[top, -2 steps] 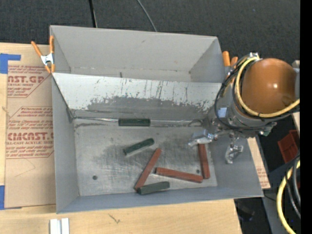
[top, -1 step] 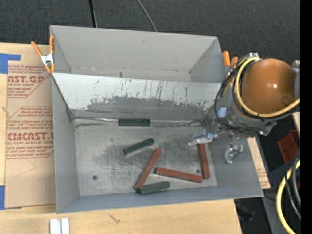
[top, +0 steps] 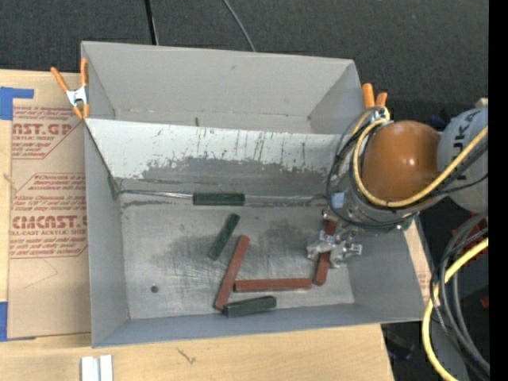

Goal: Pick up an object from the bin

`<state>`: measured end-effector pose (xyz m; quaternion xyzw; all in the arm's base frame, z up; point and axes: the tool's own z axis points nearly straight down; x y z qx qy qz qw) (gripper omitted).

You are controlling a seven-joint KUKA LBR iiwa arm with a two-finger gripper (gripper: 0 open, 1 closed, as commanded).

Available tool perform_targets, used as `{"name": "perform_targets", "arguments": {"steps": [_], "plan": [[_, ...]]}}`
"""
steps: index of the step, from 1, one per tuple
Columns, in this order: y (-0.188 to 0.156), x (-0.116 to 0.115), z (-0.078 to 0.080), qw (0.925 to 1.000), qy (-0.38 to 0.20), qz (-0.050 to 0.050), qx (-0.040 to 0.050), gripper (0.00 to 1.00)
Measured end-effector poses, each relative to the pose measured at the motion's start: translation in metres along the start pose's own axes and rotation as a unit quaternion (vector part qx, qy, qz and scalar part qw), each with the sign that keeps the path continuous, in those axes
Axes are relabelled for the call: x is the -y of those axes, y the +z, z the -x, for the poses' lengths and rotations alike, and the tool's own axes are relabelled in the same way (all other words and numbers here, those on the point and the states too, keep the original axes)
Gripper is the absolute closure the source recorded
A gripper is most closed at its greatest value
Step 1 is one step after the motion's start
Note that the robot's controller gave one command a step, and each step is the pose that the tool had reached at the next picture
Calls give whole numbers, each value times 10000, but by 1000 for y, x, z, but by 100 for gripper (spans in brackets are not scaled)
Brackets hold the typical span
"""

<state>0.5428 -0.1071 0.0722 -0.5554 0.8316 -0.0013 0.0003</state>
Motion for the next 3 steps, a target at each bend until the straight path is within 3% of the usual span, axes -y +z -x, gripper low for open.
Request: {"name": "perform_targets", "arguments": {"steps": [1, 2, 3], "plan": [[0, 0, 0, 10000, -1, 0, 1, 100], [-148, -25, 1, 10000, -7, 9, 20, 100], [-147, -25, 1, 10000, -8, 12, 19, 100]]}}
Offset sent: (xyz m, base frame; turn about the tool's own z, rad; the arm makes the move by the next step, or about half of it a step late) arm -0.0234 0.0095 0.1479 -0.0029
